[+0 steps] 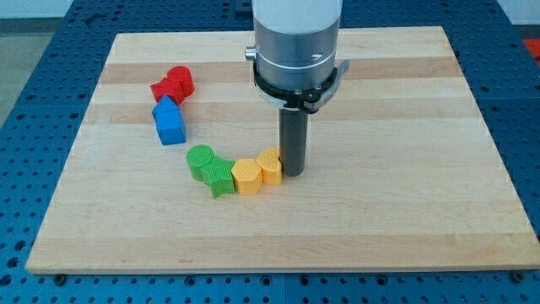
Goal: Slide the green circle a bit down
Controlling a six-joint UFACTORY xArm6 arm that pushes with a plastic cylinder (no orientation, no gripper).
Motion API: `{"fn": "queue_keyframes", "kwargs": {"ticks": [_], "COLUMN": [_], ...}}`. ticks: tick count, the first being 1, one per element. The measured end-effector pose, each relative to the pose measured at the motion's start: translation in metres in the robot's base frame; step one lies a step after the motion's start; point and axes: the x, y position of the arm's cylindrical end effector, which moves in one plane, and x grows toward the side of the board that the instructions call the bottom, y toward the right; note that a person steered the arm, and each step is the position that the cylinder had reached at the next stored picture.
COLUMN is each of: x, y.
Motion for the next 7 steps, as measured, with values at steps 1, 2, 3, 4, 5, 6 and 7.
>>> {"fn": "queue_keyframes", "kwargs": {"ticks": [1,2,3,4,5,6,7], "x": [-0.018,-0.056,-0.067,-0.062,-0.046,-0.033,-0.032], "y": [0.006,0.004,-0.027,-0.071,-0.126,-0.159,-0.161]}}
